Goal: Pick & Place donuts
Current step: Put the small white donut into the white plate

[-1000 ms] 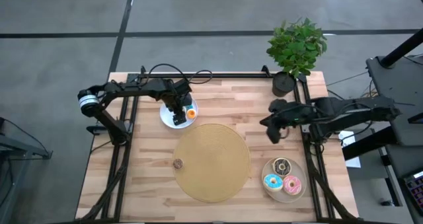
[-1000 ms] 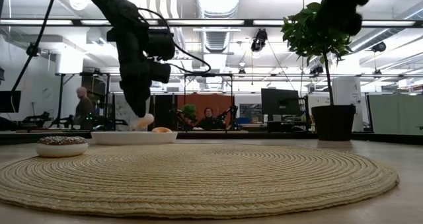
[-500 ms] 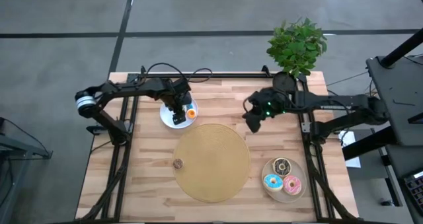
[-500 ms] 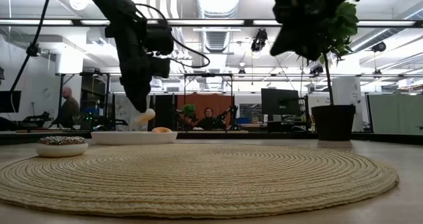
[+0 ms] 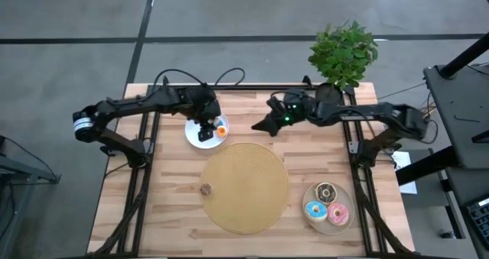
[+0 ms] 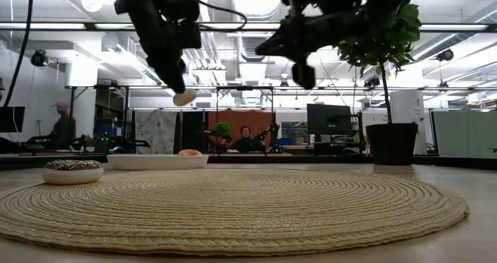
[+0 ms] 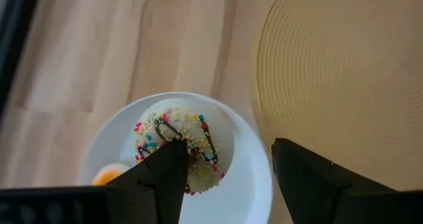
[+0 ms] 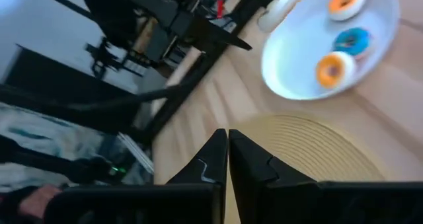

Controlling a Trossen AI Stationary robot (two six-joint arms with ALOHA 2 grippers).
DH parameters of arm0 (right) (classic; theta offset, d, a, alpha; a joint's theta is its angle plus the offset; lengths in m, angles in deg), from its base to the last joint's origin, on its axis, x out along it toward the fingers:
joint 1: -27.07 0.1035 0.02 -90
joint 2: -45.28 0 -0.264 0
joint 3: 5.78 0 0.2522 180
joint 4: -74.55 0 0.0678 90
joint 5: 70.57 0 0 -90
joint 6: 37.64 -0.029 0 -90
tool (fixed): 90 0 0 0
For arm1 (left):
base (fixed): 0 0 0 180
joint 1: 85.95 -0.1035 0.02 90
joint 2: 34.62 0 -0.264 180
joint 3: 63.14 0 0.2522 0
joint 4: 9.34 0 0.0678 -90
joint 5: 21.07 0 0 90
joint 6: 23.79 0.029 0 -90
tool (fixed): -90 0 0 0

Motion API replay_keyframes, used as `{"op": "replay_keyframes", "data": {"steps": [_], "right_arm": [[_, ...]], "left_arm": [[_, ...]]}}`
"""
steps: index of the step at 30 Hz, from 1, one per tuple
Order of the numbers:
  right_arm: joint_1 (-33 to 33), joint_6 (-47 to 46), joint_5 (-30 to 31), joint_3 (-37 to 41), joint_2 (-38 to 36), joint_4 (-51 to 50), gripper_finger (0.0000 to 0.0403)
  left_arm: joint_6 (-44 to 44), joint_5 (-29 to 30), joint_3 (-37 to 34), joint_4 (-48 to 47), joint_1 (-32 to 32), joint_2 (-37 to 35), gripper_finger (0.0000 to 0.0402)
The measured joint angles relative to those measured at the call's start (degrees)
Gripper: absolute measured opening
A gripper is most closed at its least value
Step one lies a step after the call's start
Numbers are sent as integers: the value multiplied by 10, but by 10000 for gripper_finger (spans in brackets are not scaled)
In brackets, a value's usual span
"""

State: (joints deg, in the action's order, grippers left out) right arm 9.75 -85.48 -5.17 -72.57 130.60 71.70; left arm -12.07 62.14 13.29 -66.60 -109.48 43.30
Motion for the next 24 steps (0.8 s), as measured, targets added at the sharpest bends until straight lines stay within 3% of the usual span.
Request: {"op": "replay_keyframes", "data": {"steps": [9, 17, 24], "right_arm": [[0, -115, -5, -2, 99, 198, 69], [0, -171, 9, -49, 168, 196, 152], [-3, -221, 53, -106, 222, 193, 173]], "left_arm": [[37, 57, 26, -65, 14, -3, 190], [47, 65, 28, -61, 31, -1, 190], [48, 78, 28, -60, 46, -1, 190]]}}
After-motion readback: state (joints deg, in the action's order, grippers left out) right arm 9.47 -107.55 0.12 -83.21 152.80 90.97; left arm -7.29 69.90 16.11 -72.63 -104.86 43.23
